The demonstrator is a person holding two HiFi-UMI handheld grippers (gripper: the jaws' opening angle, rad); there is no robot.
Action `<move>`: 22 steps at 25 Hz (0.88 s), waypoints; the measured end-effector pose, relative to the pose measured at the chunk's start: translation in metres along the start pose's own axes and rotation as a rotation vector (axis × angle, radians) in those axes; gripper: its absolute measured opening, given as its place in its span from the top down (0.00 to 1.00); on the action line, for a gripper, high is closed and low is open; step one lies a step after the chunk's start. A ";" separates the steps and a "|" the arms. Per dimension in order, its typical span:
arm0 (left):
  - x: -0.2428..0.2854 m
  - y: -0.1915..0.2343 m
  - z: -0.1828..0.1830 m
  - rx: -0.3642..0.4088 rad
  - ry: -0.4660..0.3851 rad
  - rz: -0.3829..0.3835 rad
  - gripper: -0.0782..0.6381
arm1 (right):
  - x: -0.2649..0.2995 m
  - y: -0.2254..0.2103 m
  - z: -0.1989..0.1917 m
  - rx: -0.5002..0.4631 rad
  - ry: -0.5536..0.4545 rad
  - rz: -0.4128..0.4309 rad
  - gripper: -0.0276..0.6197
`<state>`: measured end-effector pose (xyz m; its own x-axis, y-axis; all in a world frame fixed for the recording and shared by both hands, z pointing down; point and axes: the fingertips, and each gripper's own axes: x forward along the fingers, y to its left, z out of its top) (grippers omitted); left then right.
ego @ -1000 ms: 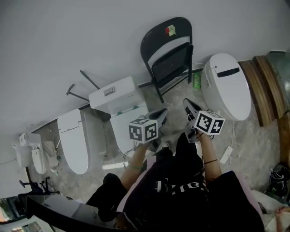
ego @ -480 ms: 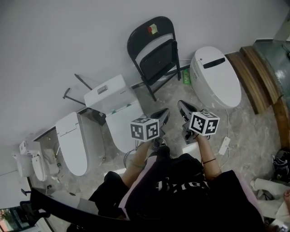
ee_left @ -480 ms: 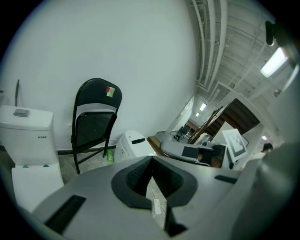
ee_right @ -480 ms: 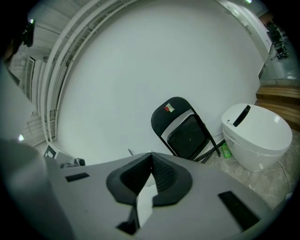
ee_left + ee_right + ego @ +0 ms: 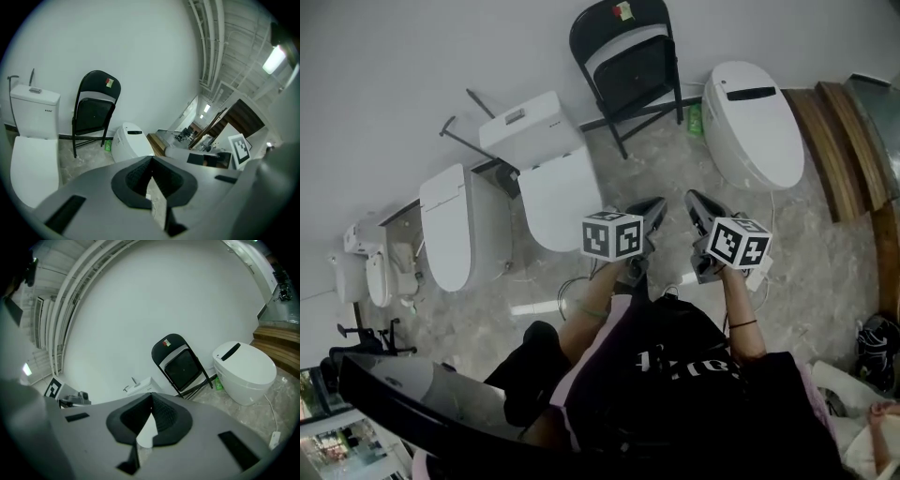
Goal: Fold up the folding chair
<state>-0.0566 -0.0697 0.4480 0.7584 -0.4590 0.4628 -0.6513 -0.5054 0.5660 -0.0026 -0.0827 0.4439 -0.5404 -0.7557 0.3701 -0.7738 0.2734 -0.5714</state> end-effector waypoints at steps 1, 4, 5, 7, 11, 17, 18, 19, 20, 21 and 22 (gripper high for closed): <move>-0.001 -0.006 -0.011 -0.002 0.004 0.006 0.89 | -0.008 0.000 -0.006 -0.008 0.004 0.000 0.94; -0.006 -0.017 -0.034 -0.011 0.011 0.022 0.88 | -0.023 0.006 -0.020 -0.031 0.013 0.012 0.94; -0.009 -0.019 -0.038 -0.014 0.010 0.028 0.89 | -0.025 0.010 -0.023 -0.031 0.014 0.023 0.94; -0.017 -0.024 -0.046 -0.015 0.006 0.039 0.89 | -0.031 0.017 -0.029 -0.026 0.015 0.043 0.94; -0.037 -0.027 -0.062 -0.011 -0.003 0.056 0.89 | -0.039 0.029 -0.044 -0.021 0.012 0.056 0.94; -0.065 -0.014 -0.061 -0.024 -0.030 0.037 0.88 | -0.035 0.062 -0.056 -0.024 -0.006 0.074 0.94; -0.073 -0.011 -0.057 -0.008 -0.039 0.044 0.88 | -0.034 0.067 -0.058 -0.025 -0.010 0.071 0.94; -0.081 -0.009 -0.055 0.006 -0.045 0.047 0.89 | -0.032 0.073 -0.060 -0.021 -0.015 0.068 0.94; -0.089 -0.005 -0.055 0.016 -0.046 0.044 0.89 | -0.030 0.080 -0.062 -0.016 -0.021 0.067 0.94; -0.097 -0.002 -0.056 0.024 -0.047 0.036 0.88 | -0.027 0.088 -0.065 -0.009 -0.028 0.066 0.94; -0.105 0.002 -0.057 0.031 -0.049 0.025 0.89 | -0.025 0.096 -0.067 -0.004 -0.036 0.065 0.94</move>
<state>-0.1359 0.0196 0.4395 0.7402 -0.5067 0.4420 -0.6710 -0.5153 0.5331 -0.0857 0.0026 0.4291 -0.5773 -0.7570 0.3061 -0.7390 0.3250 -0.5901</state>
